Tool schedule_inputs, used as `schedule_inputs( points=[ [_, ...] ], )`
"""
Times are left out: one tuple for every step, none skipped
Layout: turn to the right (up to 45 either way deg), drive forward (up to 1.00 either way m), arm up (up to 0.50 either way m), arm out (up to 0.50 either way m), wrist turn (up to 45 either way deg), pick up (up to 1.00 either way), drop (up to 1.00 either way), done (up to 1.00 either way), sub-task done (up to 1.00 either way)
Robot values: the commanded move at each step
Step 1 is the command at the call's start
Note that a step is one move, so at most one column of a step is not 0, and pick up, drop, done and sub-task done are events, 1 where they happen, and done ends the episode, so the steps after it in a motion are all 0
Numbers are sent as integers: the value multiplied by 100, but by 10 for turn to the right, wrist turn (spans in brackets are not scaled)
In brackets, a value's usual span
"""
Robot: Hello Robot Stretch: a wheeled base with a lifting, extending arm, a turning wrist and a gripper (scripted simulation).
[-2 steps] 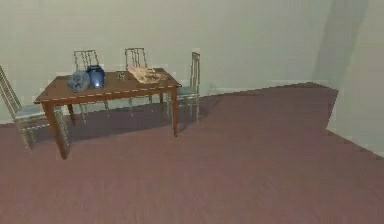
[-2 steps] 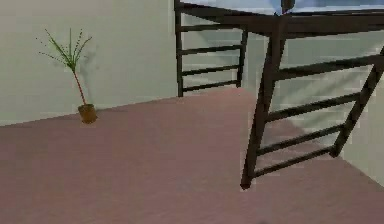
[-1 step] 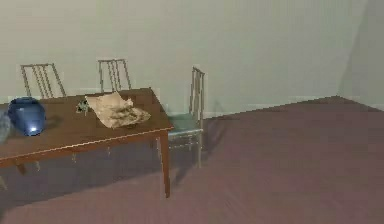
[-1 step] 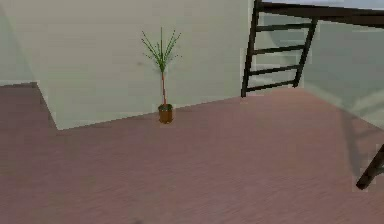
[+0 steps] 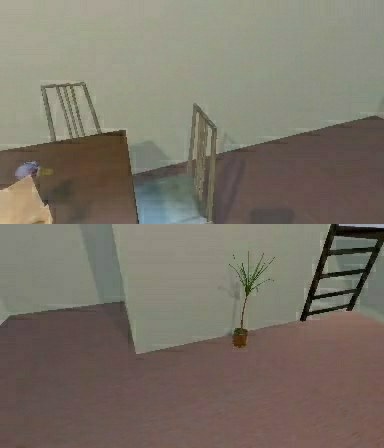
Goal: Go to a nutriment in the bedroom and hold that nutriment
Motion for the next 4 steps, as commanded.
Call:
schedule_inputs(
  points=[
    [-450, 0, 0, 0, 0, 0, 0, 0, 0],
    [-450, 0, 0, 0, 0, 0, 0, 0, 0],
    [-360, 0, 0, 0, 0, 0, 0, 0, 0],
    [450, 0, 0, 0, 0, 0, 0, 0, 0]
  ],
)
